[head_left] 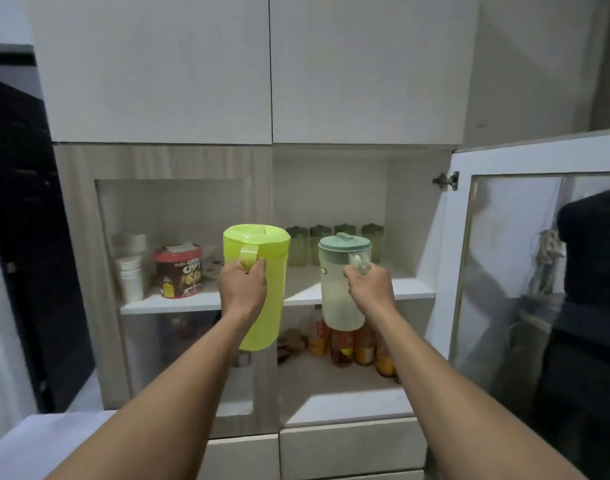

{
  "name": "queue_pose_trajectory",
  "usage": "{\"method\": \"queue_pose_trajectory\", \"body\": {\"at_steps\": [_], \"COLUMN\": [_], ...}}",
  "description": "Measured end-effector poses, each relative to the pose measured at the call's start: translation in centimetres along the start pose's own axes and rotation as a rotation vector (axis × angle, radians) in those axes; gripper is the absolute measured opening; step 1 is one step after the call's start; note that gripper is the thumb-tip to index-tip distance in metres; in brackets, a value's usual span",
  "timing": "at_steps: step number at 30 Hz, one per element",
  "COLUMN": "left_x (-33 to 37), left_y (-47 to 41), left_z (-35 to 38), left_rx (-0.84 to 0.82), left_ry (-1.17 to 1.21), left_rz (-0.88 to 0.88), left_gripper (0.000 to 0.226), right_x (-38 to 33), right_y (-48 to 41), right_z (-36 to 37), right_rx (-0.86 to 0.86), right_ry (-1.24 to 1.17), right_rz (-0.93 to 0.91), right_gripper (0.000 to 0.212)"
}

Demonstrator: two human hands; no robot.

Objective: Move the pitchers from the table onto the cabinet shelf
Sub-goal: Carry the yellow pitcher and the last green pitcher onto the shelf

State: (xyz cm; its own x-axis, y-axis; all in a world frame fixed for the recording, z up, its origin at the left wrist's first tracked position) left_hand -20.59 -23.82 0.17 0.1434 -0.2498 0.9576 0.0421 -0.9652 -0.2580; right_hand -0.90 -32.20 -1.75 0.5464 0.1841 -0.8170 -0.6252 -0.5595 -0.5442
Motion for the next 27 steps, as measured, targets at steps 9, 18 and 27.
{"method": "queue_pose_trajectory", "body": {"at_steps": [9, 18, 27], "left_x": [1.4, -0.7, -2.5], "left_y": [-4.8, -12.3, -18.8], "left_z": [14.2, 24.2, 32.9], "left_rx": [-0.051, -0.096, -0.174], "left_ry": [0.085, 0.093, 0.101], "left_rz": [0.008, -0.037, -0.016], "left_gripper": [0.038, 0.041, 0.039], "right_x": [7.5, 14.3, 18.8], "right_y": [-11.5, -19.5, -25.5], "right_z": [-3.1, -1.8, -1.1], "right_rx": [0.0, 0.047, 0.15], "right_ry": [0.016, -0.017, 0.027], "right_rz": [-0.015, 0.03, 0.069], "right_gripper": [0.02, 0.021, 0.02]}}
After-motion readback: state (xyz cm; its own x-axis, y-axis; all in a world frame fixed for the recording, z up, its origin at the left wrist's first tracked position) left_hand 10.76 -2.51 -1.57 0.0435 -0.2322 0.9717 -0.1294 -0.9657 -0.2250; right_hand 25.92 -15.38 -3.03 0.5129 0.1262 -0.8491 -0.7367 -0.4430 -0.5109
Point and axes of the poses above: each hand's wrist, its own y-axis away from the middle knuckle, its own z-axis out of the palm, x = y × z, the point moved 1 cm from there along -y, towards the middle knuckle, and after that the axes turned 14 degrees about -z, right-handed, at the moved point
